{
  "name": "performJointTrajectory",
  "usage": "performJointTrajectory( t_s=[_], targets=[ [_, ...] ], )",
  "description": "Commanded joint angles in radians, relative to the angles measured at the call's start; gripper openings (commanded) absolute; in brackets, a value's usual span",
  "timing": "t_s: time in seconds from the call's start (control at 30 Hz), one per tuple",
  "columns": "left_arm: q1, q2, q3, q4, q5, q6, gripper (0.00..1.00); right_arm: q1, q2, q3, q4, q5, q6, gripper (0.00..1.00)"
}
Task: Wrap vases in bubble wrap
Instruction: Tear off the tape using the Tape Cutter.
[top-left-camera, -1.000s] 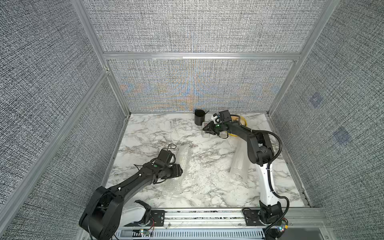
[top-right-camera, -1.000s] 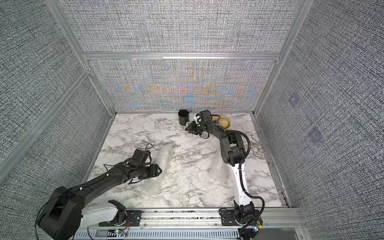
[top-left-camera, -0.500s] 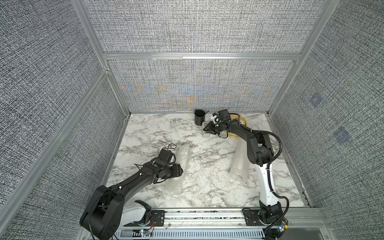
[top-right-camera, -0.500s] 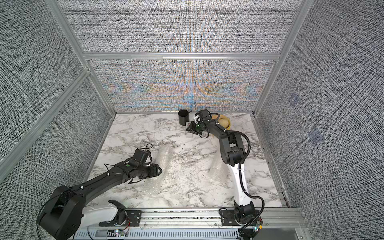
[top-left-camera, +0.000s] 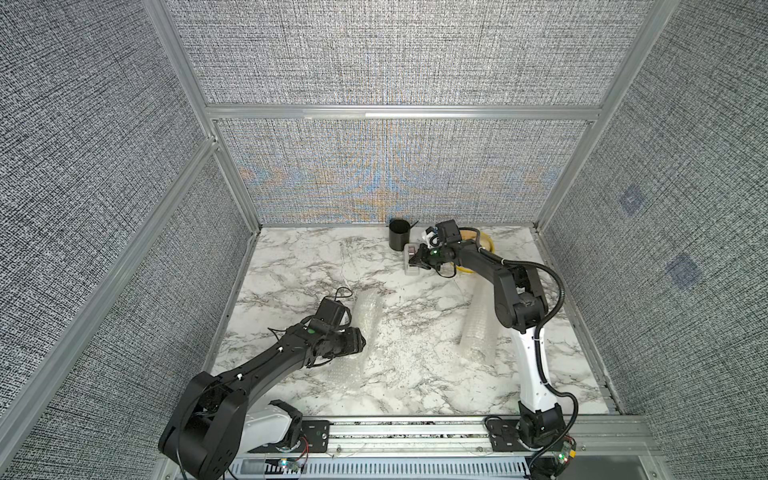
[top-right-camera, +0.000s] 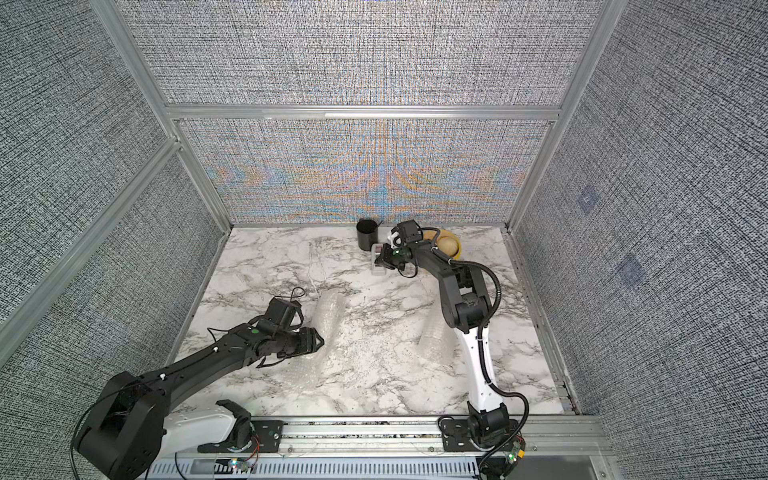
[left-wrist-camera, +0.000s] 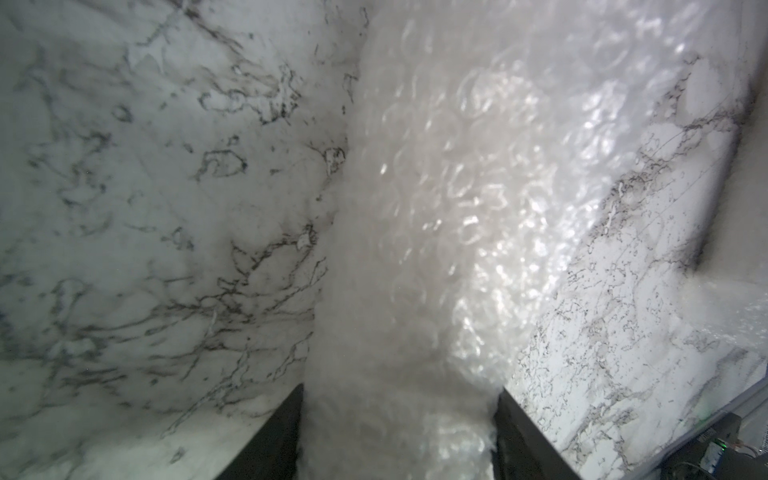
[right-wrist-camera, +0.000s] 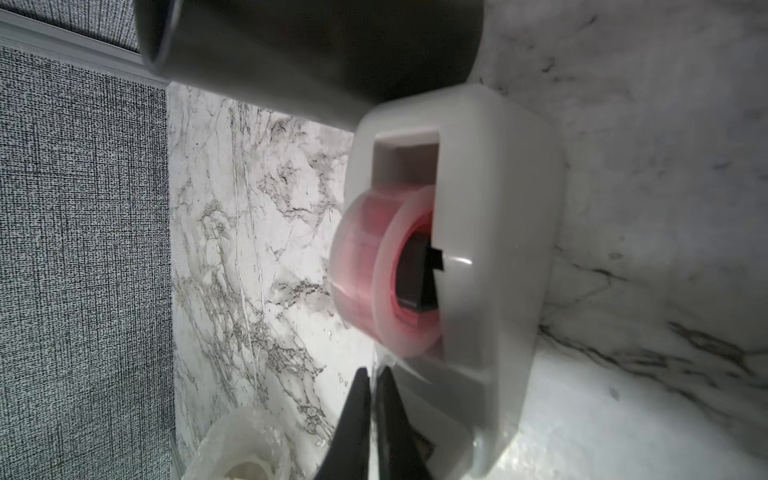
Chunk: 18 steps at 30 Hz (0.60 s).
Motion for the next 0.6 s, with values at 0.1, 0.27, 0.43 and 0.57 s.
performJointTrajectory(
  t_s=[0.1, 0.27, 0.43, 0.57],
  targets=[
    [0.004, 0.006, -0.003, -0.069, -0.059, -0.003, 0.65, -0.005, -0.034, -0.01, -0.018, -0.037, 0.037, 0.0],
    [0.003, 0.001, -0.004, -0.084, -0.077, -0.01, 0.65, -0.002, -0.082, -0.038, 0.014, -0.064, 0.061, 0.0],
    [0.003, -0.001, -0.009, -0.077, -0.079, -0.016, 0.65, 0.001, -0.119, -0.128, 0.056, -0.078, 0.082, 0.0],
    [0.003, 0.001, -0.009, -0.079, -0.078, -0.013, 0.65, 0.007, -0.138, -0.188, 0.076, -0.079, 0.086, 0.0]
  ],
)
